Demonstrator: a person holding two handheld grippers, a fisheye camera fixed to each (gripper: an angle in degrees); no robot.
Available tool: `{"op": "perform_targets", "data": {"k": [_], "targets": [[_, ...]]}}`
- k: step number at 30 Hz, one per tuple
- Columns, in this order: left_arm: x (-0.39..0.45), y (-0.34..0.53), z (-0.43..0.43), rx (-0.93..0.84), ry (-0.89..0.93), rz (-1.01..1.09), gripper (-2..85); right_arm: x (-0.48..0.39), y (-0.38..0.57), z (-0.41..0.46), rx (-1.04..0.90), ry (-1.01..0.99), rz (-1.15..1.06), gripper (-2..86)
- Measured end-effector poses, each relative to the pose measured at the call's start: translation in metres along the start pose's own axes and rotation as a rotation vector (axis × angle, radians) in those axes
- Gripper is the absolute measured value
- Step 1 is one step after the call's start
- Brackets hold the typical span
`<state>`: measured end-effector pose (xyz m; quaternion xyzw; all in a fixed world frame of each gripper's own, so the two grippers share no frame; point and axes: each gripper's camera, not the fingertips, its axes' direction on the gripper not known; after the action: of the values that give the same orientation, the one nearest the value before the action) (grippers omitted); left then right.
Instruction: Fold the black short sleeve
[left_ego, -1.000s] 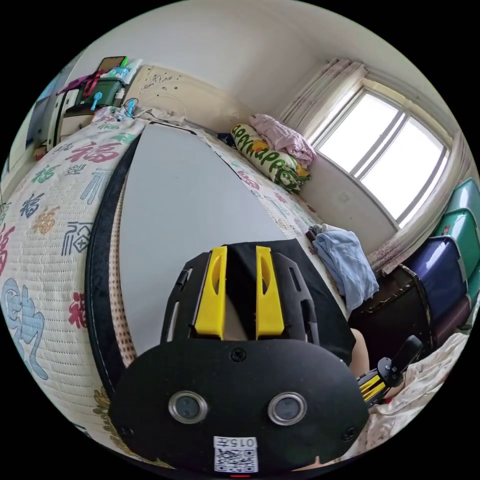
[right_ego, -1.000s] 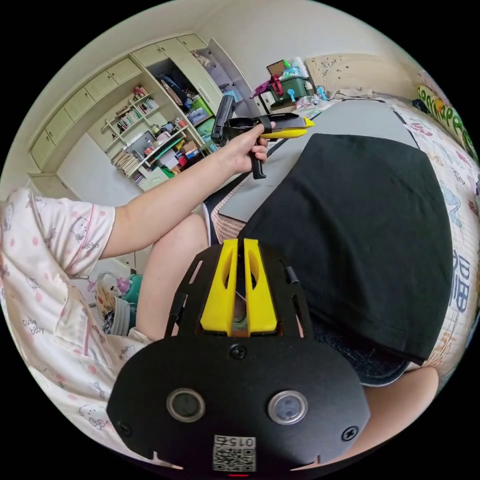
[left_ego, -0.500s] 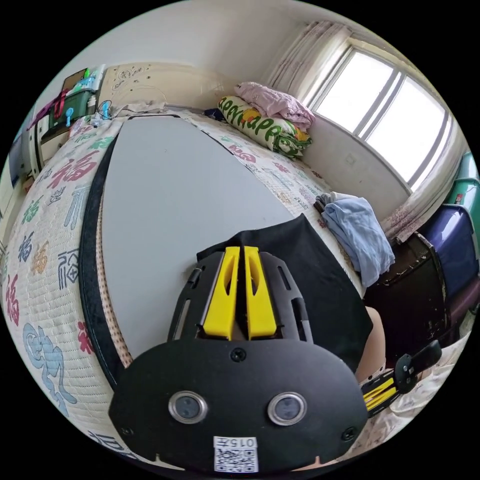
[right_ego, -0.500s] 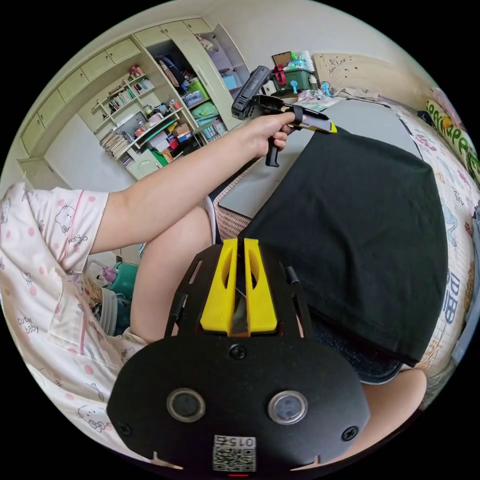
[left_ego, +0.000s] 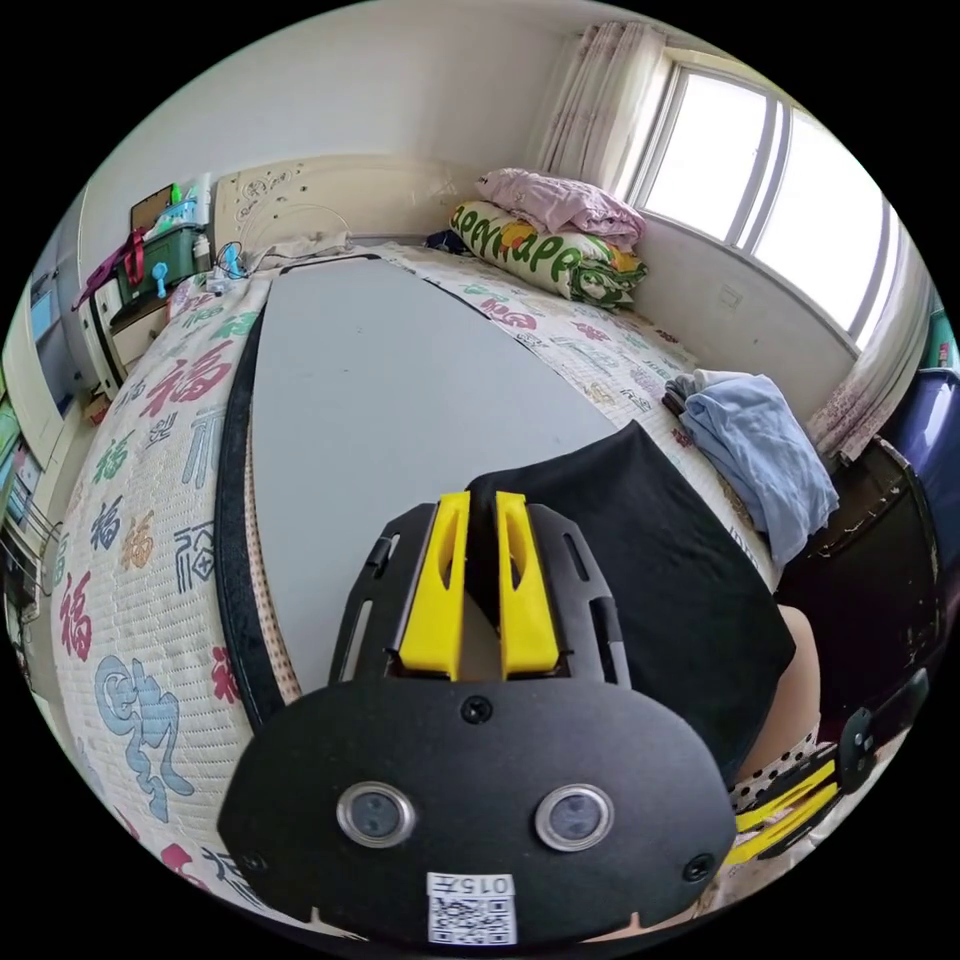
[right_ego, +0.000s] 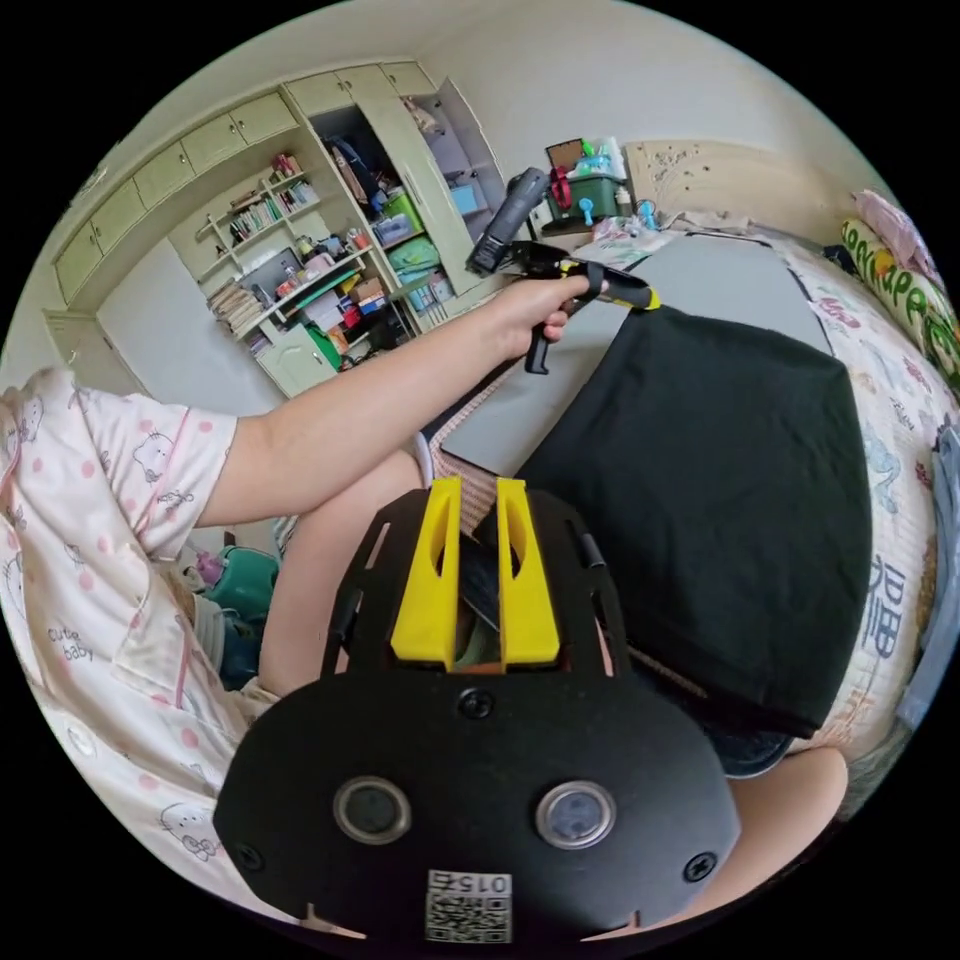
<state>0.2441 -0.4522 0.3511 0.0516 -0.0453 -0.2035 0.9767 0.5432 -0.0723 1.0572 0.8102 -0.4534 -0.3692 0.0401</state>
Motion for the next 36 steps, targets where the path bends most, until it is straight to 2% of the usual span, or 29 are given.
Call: {"op": "perform_targets", "data": {"k": [4,12,19,23,27,30,32,34,36], "targets": [[0.002,0.01,0.026,-0.052,0.009,-0.013,5.7,0.007,-0.013,0.054,-0.161,0.057,-0.006,6.7],[0.003,0.013,0.061,-0.084,0.037,-0.017,3.5,-0.023,-0.043,0.102,-0.178,0.21,-0.067,5.5],[0.025,0.006,0.047,-0.033,-0.046,0.022,0.3,-0.026,-0.09,0.118,-0.186,0.177,-0.032,0.1],[0.02,0.011,0.079,-0.096,-0.08,0.05,0.7,-0.036,-0.119,0.123,-0.186,0.203,-0.051,-0.3],[0.007,0.011,0.075,-0.087,-0.074,0.004,2.8,-0.036,-0.148,0.116,-0.195,0.182,-0.052,0.5],[-0.019,0.026,0.067,-0.066,0.028,-0.059,6.3,-0.012,-0.168,0.083,-0.125,0.037,-0.01,1.0],[-0.037,0.036,0.066,-0.048,0.113,-0.108,8.9,0.033,-0.175,0.043,0.003,-0.061,0.128,0.2],[-0.061,0.046,0.072,-0.026,0.216,-0.192,10.9,0.068,-0.18,0.012,0.091,-0.093,0.219,-0.1],[-0.078,0.051,0.077,0.0,0.241,-0.258,12.1,0.097,-0.187,-0.017,0.165,-0.066,0.285,-0.1]]}}
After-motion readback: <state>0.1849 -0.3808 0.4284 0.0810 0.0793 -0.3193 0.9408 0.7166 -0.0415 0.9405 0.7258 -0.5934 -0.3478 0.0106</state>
